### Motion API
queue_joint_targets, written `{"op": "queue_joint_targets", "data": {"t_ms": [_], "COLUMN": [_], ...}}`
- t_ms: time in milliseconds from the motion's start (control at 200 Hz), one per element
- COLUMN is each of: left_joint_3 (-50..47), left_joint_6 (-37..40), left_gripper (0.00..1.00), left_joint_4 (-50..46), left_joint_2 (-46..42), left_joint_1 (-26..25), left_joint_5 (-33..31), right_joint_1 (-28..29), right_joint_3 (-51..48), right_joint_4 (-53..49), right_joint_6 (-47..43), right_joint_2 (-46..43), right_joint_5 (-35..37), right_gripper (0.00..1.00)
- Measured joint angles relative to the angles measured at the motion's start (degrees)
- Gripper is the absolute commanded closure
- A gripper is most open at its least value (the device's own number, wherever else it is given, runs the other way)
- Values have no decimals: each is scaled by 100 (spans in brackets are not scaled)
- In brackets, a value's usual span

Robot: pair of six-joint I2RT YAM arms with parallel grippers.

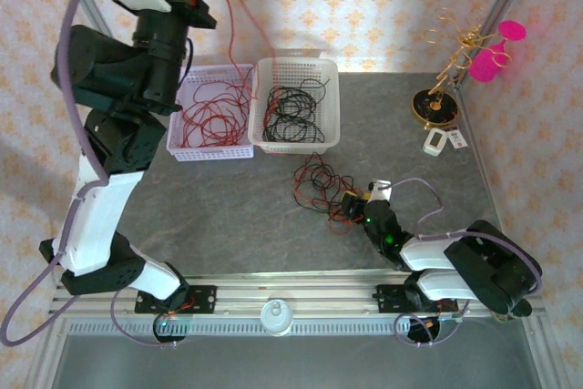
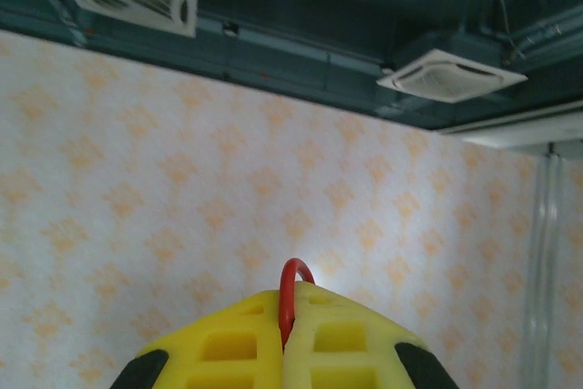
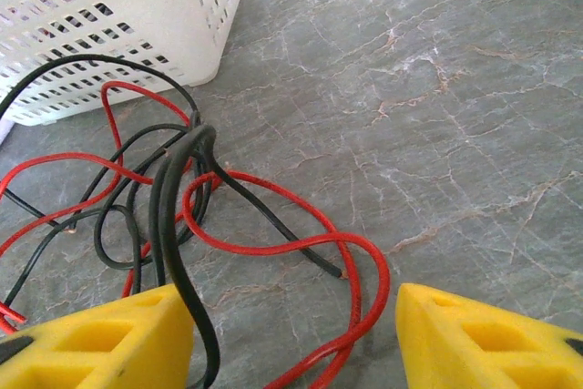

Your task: Untangle the cables

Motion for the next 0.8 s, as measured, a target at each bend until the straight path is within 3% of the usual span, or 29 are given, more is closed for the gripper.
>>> {"op": "queue_joint_targets", "data": {"t_ms": [290,801], "left_joint_3": [-374,-225], "left_joint_6": [350,348], "left_gripper": [100,100], "left_joint_4": [63,-603], "left_joint_2": [-17,879], "left_joint_1": [81,1156], "left_joint_5": [-262,-584], "right_joint_1": [0,0], "right_joint_3": [57,1143], "right_joint_4": [-328,-1471], "right_joint_6": [7,-490], "right_joint_2": [-485,-1810], "right_joint_5": [-186,-1193], "right_gripper": [40,38]}}
